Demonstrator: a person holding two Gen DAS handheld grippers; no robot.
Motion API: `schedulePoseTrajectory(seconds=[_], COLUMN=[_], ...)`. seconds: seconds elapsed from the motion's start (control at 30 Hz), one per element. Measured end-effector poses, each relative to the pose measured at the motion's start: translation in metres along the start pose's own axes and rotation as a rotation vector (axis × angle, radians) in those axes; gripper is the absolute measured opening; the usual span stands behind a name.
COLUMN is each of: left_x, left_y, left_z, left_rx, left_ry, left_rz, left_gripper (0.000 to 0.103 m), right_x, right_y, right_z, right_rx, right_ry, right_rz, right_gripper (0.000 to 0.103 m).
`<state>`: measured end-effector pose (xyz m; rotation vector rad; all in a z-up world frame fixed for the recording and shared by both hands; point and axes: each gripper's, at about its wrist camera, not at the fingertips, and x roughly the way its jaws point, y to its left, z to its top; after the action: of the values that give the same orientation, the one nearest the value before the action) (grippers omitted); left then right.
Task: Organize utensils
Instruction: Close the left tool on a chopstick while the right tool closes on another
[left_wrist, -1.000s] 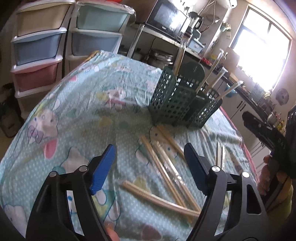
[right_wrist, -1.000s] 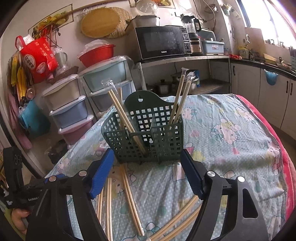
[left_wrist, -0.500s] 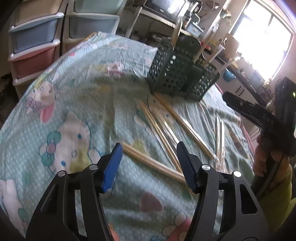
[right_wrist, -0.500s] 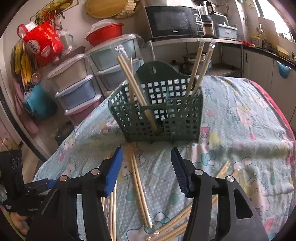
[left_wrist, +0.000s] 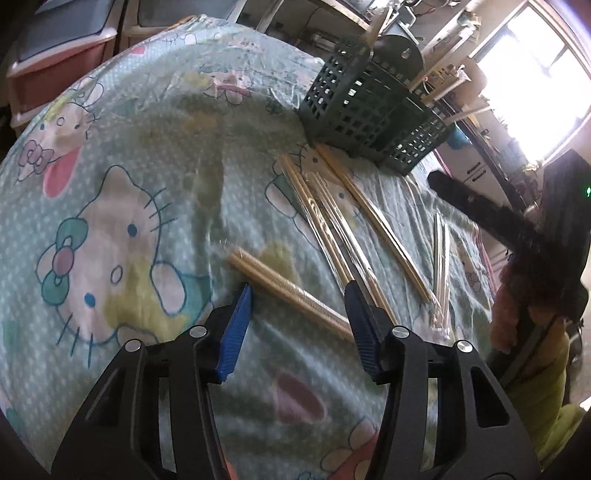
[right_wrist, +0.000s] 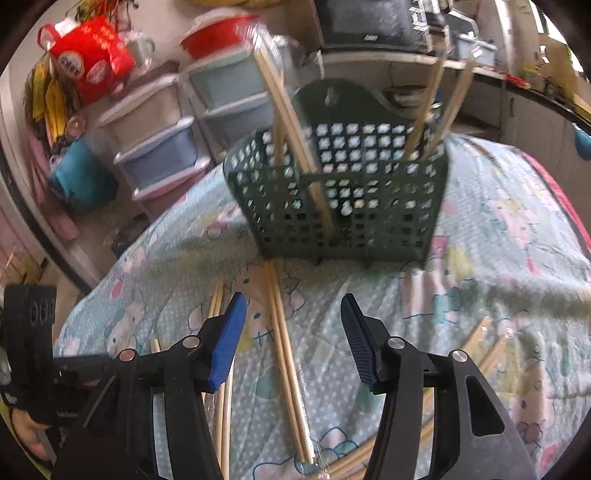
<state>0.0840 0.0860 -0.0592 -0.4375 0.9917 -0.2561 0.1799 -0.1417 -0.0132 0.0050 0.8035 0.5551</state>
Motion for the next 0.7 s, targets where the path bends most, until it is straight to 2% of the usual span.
schedulePoseTrajectory(seconds=[0.17, 0.4, 0.7], left_x=[0.007, 0.014, 0.018], left_y=[0.005, 0.017, 0.025], left_z=[0.014, 0.028, 0.038], left_rx=[-0.001, -0.014, -0.057], left_ry=[0.006, -0.011, -0.037], left_rz=[-0.003, 0.032, -0.01], left_gripper=[0.044, 0.018, 0.01], right_x=[0.031, 0.063, 0.1], right_y=[0.001, 0.015, 0.044], right_z=[0.003, 0.012, 0.029], right_rx=[-0.04, -0.097, -0.189], right_ry=[0.098, 0.169, 0.219], right_rz=[-0.013, -0.018, -0.074], right_gripper=[0.05, 0.048, 0.041])
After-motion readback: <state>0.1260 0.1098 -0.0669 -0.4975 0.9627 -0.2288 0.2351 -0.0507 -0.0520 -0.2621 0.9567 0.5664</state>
